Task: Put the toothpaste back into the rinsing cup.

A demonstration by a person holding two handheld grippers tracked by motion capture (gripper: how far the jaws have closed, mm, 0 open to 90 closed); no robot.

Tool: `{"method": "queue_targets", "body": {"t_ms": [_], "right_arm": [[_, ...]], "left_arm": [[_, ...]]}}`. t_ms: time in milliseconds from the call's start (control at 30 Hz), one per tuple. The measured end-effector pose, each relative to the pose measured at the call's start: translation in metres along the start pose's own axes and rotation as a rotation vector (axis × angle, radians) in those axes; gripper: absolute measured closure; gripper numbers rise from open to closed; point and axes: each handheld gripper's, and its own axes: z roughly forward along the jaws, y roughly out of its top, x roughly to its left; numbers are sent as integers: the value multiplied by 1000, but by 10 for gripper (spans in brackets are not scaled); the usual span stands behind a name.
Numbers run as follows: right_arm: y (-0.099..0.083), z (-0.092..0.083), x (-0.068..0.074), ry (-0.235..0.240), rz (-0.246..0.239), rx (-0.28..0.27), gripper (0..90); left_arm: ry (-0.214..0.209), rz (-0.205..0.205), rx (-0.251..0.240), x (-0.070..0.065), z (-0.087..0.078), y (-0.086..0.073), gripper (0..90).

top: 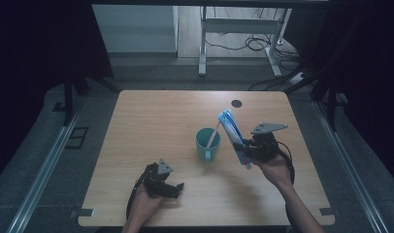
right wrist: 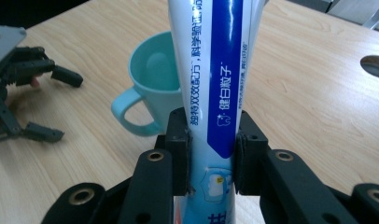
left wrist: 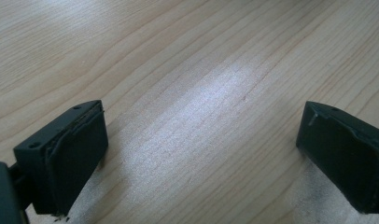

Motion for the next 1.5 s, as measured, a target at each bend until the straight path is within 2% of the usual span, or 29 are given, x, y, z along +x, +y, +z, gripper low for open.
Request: {"method": "queue_targets", "body": {"t_ms": [433,1067,1500], "right_arm": [[14,5,4,-5,-1,-65,714],[34,13,10,-7,-12,-117,713],[46,22,12,-6,4,-170,713]], "left_arm": [[0,-1,-1,0,0,0,23],[-1,0,-1,0,0,0,23],[-1,-1,-1,0,0,0,24]]}}
